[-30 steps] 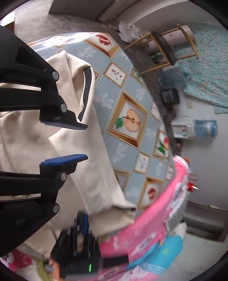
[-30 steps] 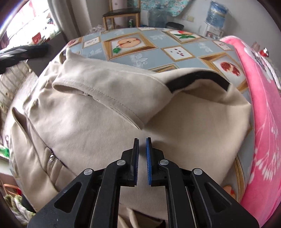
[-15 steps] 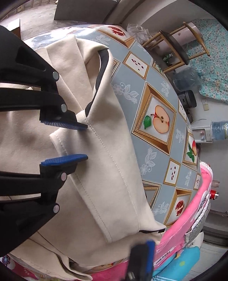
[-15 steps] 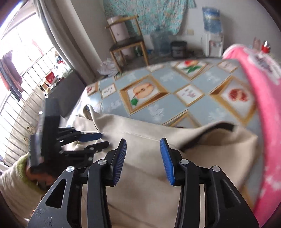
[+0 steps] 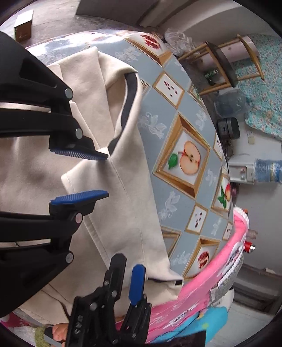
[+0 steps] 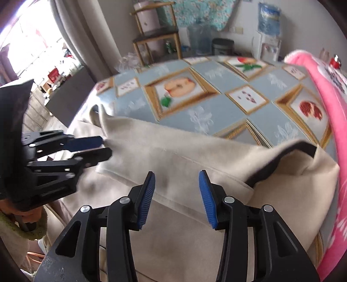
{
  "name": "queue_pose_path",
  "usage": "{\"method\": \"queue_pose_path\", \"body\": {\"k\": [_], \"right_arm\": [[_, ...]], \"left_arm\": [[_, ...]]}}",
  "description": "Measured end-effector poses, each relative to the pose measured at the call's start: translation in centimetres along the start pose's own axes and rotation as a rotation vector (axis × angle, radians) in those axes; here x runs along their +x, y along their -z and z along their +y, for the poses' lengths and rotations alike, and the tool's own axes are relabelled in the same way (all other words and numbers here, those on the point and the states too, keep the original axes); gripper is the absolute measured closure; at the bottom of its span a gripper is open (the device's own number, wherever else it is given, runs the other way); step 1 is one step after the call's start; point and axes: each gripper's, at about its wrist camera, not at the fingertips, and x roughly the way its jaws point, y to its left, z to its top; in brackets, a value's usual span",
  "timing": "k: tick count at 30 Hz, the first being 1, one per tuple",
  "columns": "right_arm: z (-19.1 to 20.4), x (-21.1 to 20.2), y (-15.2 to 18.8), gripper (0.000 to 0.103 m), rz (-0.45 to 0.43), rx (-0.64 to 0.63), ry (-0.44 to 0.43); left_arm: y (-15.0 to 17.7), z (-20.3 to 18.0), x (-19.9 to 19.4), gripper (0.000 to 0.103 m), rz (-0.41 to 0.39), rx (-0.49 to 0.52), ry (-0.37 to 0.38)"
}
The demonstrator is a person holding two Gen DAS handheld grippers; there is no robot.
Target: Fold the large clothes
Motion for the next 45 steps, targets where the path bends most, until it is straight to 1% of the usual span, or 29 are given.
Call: {"method": "queue_pose_path", "body": {"k": [3,5,6,8,10,12,14,15,18,19,20,21,23,25,26,27,30,33,36,38,42,45], "right_arm": [[0.5,1.2,0.0,0.057,0.018,-0.007,-0.013],[1.0,3.0,0.4,0.056,0.068,-0.029,0.020],[1.0,3.5,0.5,0.056,0.079,-0.032,0.029],[1.3,3.2,0.2,0.056,0.097,-0.016,0.036],[1.5,2.2,-0.4,0.054,0.082,0.015,0.004],[2.3,0.9,-0.8,0.054,0.027,-0.009,-0.028],[3.2,0.6,-1.0,0.054,-0.001,-0.045,-0.027],[3.5,1.1,-1.1,0.054,0.004,-0.053,-0.030],[3.7,3.7,-0.3,0.054,0.073,-0.059,-0.030],[4.1,3.7,0.1,0.054,0.049,-0.092,-0.010],[4.5,3.6,0.2,0.054,0.054,-0.117,0.012],[4.7,3.3,0.1,0.054,0.063,-0.115,0.023],[4.5,2.8,0.0,0.053,0.077,-0.087,0.002],[4.1,1.8,0.0,0.043,0.064,-0.060,-0.024],[3.8,1.2,0.0,0.033,0.048,-0.045,-0.027],[3.3,0.4,-0.1,0.028,0.027,-0.024,-0.040],[1.5,-1.3,0.0,0.020,0.007,0.054,-0.101],[-1.1,-2.6,0.1,0.020,0.007,0.152,-0.145],[-4.3,-3.7,0.5,0.020,0.010,0.254,-0.171],[-6.6,-4.0,0.8,0.020,0.015,0.328,-0.185],[-9.8,-3.3,1.8,0.020,0.067,0.450,-0.233],[-10.6,-2.1,2.3,0.021,0.104,0.489,-0.279]], "left_arm": [[0.3,1.3,0.7,0.075,0.044,-0.074,-0.003],[0.7,2.1,1.1,0.075,0.069,-0.100,-0.006],[0.9,2.4,1.3,0.074,0.081,-0.108,-0.002],[1.2,3.1,1.4,0.073,0.085,-0.127,0.009],[1.4,3.7,1.3,0.073,0.086,-0.153,0.024],[1.5,4.3,1.3,0.073,0.084,-0.181,0.045],[1.6,4.7,1.2,0.073,0.083,-0.206,0.056],[1.6,4.8,1.1,0.073,0.083,-0.213,0.055],[1.6,4.9,0.7,0.073,0.075,-0.207,0.046],[1.6,4.9,0.5,0.073,0.070,-0.199,0.040],[1.6,4.9,0.3,0.073,0.067,-0.193,0.035],[1.6,4.9,0.2,0.073,0.064,-0.189,0.036],[1.5,4.9,-0.3,0.072,0.050,-0.182,0.043],[1.4,4.9,-0.6,0.072,0.043,-0.180,0.056],[1.3,4.8,-0.8,0.070,0.041,-0.181,0.064],[1.3,4.8,-0.9,0.067,0.038,-0.183,0.075],[1.2,4.6,-1.3,0.059,0.035,-0.191,0.107],[1.1,4.5,-1.2,0.054,0.049,-0.211,0.147],[1.2,4.9,-1.0,0.053,0.070,-0.263,0.217],[1.2,5.5,-0.5,0.053,0.092,-0.318,0.280],[1.4,6.3,1.0,0.053,0.141,-0.424,0.377],[1.4,6.7,2.1,0.054,0.162,-0.476,0.410]]}}
